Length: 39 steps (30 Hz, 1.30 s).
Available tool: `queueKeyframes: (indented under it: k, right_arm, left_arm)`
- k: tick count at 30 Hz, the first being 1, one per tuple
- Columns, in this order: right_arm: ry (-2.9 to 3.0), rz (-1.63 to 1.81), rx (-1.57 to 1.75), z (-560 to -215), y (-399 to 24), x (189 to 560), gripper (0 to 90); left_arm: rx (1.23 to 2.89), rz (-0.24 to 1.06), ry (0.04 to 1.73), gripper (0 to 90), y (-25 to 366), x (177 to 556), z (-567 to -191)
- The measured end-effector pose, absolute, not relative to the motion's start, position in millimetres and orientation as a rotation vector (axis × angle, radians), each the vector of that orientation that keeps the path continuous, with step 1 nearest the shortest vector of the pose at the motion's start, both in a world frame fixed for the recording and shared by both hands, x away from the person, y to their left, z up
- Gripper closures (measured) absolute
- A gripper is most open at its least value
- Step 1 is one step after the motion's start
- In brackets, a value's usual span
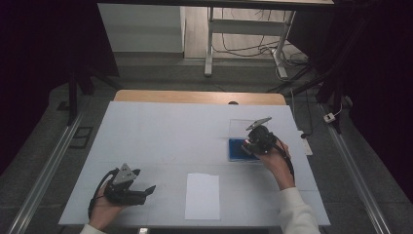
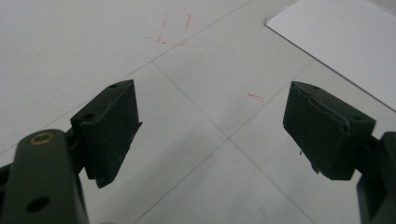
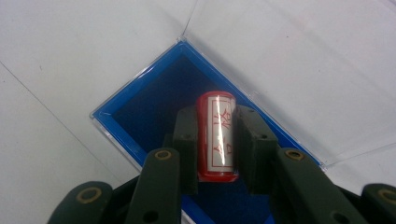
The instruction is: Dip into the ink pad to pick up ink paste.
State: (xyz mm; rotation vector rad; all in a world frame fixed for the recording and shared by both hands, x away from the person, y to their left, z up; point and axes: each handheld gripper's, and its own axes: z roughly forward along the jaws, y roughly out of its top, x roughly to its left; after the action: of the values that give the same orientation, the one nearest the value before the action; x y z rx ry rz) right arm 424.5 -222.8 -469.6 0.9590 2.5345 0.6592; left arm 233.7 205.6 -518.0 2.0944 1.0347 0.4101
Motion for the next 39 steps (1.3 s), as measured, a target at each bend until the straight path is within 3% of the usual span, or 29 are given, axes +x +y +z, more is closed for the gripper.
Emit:
queueKeyframes:
  k: [25,39]
  right_arm:
    - [2.511,0.706,0.948,-470.2,-226.0,421.2,70.7]
    - [2.404,0.963,0.892,-420.9,-234.4,400.4,70.5]
  left_arm:
    - [2.081,0.418,1.039,18.7,206.8,232.7,-515.3]
    - [2.085,0.417,1.039,18.7,208.3,234.6,-516.4]
